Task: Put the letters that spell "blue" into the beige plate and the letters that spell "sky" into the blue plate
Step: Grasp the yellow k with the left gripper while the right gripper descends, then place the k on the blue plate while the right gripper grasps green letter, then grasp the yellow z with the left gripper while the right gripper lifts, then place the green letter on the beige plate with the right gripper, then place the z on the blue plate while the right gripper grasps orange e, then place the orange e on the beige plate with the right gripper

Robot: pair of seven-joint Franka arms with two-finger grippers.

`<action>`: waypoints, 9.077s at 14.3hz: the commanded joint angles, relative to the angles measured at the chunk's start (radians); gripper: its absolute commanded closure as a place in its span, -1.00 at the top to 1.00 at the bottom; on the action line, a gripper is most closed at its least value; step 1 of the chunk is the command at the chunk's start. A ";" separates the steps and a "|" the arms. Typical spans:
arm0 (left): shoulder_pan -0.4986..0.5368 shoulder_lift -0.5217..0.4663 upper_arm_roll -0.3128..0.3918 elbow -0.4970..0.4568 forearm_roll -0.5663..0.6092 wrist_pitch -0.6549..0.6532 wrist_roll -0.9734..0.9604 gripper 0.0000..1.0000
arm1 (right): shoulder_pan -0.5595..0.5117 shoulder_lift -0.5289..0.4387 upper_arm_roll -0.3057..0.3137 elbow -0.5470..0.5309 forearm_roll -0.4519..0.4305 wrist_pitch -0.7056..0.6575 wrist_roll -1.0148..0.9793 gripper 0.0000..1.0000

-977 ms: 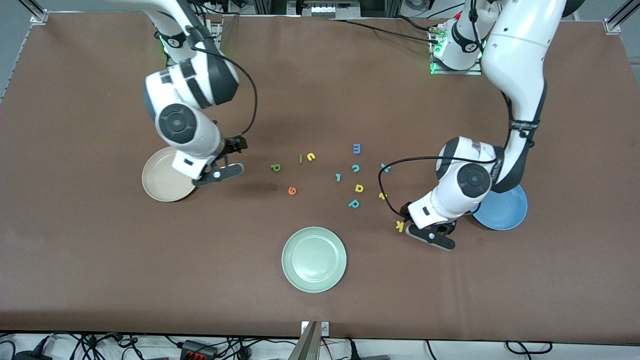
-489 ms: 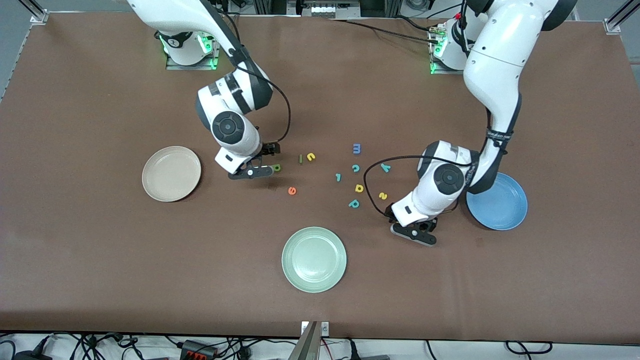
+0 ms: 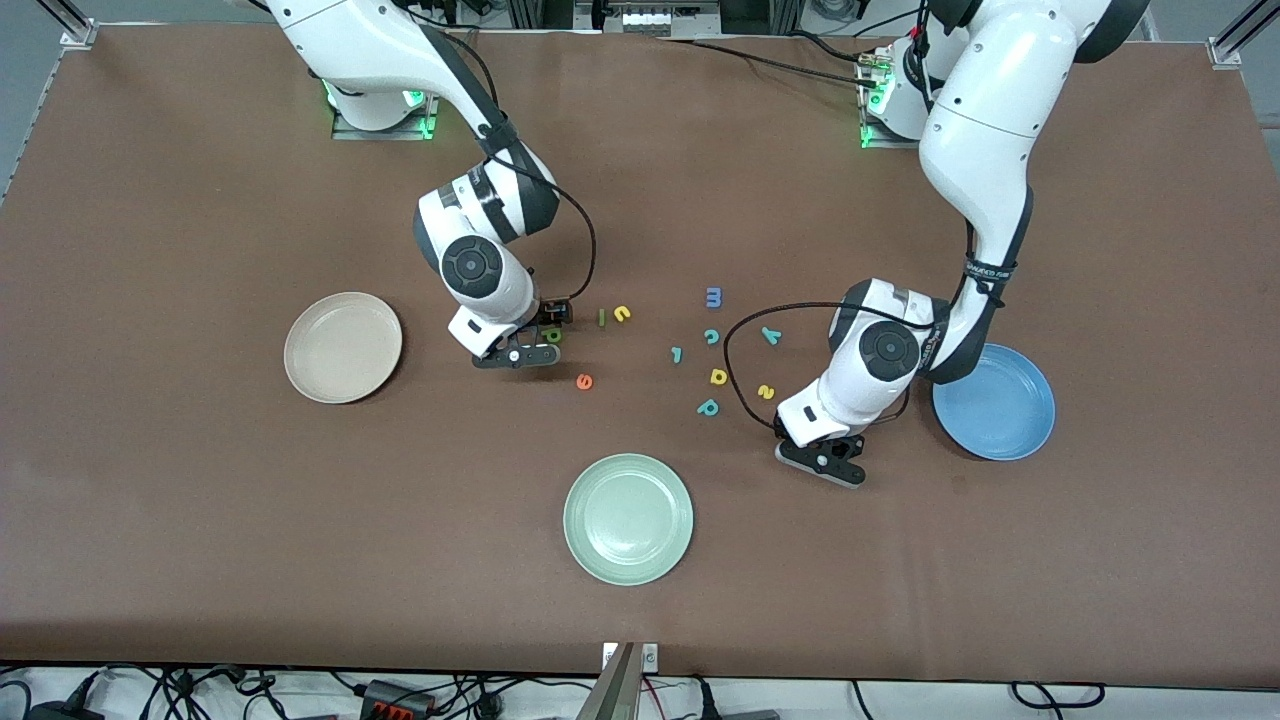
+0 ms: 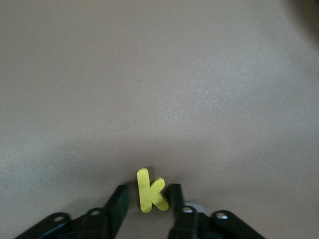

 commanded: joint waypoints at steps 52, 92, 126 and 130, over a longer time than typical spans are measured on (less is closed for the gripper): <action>0.069 -0.124 -0.194 -0.192 0.080 -0.087 -0.223 1.00 | -0.240 -0.077 -0.116 0.059 -0.019 -0.221 -0.266 -0.53; 0.465 -0.320 -0.186 -0.198 0.274 -0.529 0.414 -0.88 | 0.171 0.339 -0.198 0.534 0.160 -0.120 0.287 0.57; 0.461 -0.211 -0.617 -0.389 0.273 -0.268 -1.021 1.00 | -0.040 0.079 -0.429 0.265 0.131 -0.509 -0.423 -0.59; 0.445 -0.167 -0.606 -0.364 0.275 -0.253 -1.041 0.37 | -0.079 0.008 -0.440 0.102 0.131 -0.482 -0.516 -0.59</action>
